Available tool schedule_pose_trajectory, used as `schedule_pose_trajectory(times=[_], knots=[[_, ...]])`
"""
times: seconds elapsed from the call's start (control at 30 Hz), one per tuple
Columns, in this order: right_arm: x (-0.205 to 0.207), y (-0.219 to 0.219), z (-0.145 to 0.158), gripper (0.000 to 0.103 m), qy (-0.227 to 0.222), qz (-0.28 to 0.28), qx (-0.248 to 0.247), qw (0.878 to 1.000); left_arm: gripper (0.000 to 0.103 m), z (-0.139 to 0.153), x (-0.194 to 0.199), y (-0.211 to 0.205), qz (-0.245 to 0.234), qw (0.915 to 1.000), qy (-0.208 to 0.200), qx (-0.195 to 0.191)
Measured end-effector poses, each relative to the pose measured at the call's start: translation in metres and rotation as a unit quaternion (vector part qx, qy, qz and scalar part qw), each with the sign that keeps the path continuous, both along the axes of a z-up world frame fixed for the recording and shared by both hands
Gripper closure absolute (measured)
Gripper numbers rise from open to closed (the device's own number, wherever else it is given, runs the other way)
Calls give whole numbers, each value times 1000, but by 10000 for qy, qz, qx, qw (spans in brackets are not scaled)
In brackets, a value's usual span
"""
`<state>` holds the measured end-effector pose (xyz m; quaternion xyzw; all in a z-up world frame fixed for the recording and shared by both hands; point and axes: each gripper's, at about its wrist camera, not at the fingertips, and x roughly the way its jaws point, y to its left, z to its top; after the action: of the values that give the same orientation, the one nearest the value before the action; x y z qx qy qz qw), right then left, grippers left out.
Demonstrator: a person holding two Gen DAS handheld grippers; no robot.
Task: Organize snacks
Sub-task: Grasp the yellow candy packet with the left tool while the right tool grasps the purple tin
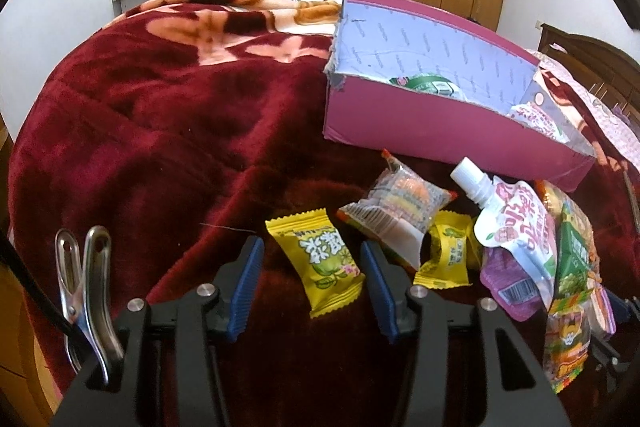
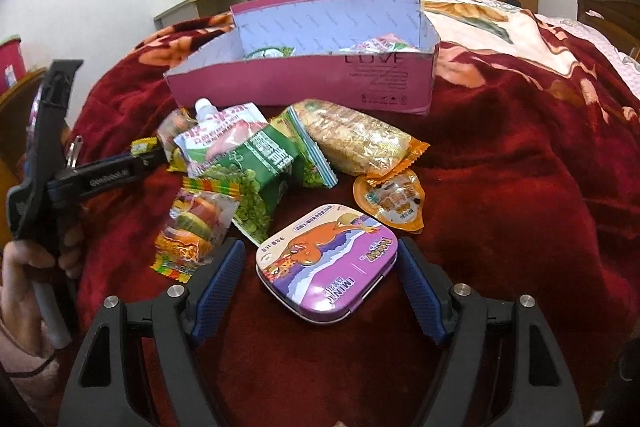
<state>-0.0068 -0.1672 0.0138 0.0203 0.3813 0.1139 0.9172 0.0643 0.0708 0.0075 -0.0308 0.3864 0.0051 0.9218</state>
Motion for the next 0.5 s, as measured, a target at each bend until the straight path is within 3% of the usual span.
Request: schedule_pose_trajectory(times=[0.1, 0.3, 0.5], knots=[[0, -2, -1, 25, -11, -12, 49, 10000, 51, 0, 1, 1, -5, 10000, -24, -6], [0, -7, -2, 35, -35, -131, 104, 9999, 66, 4, -6, 8, 63, 9996, -138, -249], [-1, -6, -3, 36, -103, -161, 60, 9998, 76, 10, -13, 11, 79, 9992, -216, -329]])
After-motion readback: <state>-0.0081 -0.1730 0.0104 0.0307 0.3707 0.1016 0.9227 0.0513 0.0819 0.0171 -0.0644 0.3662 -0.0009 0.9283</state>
